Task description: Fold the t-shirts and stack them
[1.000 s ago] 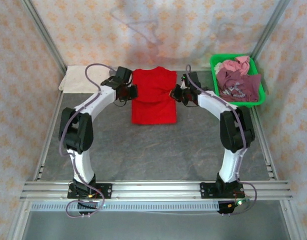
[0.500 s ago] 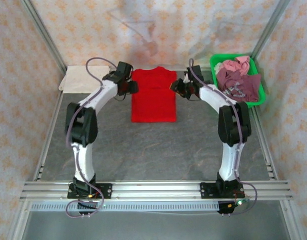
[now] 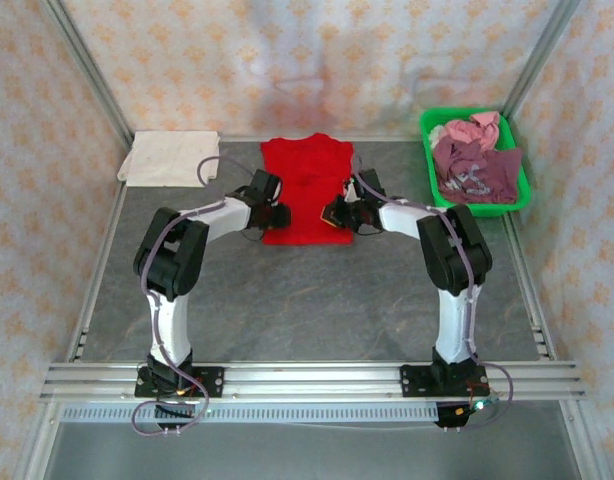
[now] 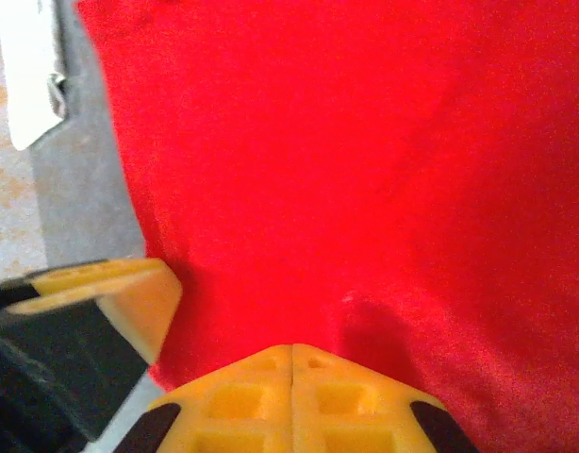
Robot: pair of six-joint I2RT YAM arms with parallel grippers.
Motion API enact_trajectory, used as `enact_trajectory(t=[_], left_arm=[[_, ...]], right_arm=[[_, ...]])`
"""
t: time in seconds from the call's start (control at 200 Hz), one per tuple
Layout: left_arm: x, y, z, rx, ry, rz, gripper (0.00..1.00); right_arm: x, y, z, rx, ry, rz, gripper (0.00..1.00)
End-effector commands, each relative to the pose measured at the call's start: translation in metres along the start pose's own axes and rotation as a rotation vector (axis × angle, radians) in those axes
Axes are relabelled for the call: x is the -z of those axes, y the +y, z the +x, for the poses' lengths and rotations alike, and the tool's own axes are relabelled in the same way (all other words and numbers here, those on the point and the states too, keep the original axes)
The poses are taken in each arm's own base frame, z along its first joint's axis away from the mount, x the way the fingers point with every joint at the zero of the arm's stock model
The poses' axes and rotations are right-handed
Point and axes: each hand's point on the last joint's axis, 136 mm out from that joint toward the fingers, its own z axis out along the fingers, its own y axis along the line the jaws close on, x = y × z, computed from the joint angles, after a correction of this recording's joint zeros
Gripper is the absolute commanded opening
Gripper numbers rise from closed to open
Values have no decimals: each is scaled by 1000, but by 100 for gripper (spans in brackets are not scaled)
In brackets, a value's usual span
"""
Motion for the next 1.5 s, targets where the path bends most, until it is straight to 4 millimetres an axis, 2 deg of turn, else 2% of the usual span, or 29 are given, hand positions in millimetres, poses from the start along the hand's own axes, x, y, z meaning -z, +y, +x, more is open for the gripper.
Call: enact_trajectory(t=[0.0, 0.16, 0.235, 0.325, 0.41, 0.425, 0.495, 0.566, 0.646, 0.696, 0.766, 0.866, 0.956, 1.096, 1.281, 1.496], left_arm=[[-4, 1, 0, 18, -21, 6, 33], [-6, 19, 27, 48, 16, -46, 33], [-5, 28, 44, 62, 34, -62, 34], [-4, 38, 70, 94, 69, -77, 34], [-5, 43, 102, 125, 110, -67, 34], [2, 39, 100, 127, 94, -55, 34], [10, 37, 116, 130, 106, -49, 34], [23, 34, 122, 153, 101, -47, 37], [43, 28, 117, 177, 77, -28, 38], [58, 25, 113, 188, 61, -18, 40], [80, 27, 106, 201, 27, -34, 51], [98, 32, 107, 240, 19, -14, 57], [98, 37, 119, 288, 76, 15, 58], [95, 41, 140, 302, 151, 8, 58], [97, 43, 142, 296, 157, -1, 56], [87, 34, 145, 280, 179, 16, 50]], right_arm=[[-5, -11, -3, -9, -35, 15, 6], [-8, -26, 15, -25, -12, 43, 5], [-10, -38, 30, -31, 2, 62, 5], [-10, -49, 49, -53, 9, 56, 5], [-6, -57, 70, -83, 15, 54, 4], [-4, -58, 73, -87, 15, 53, 4], [4, -60, 87, -109, 11, 60, 4], [14, -53, 95, -119, 2, 46, 5], [28, -37, 96, -125, -13, 27, 6], [40, -24, 92, -123, -31, 1, 11], [57, -5, 86, -96, -61, -23, 20], [79, -4, 77, -60, -127, 35, 25], [87, -13, 69, -52, -173, 58, 25], [81, -22, 67, -28, -169, 77, 26], [71, -26, 68, -31, -164, 53, 26], [66, -30, 67, -29, -160, 66, 26]])
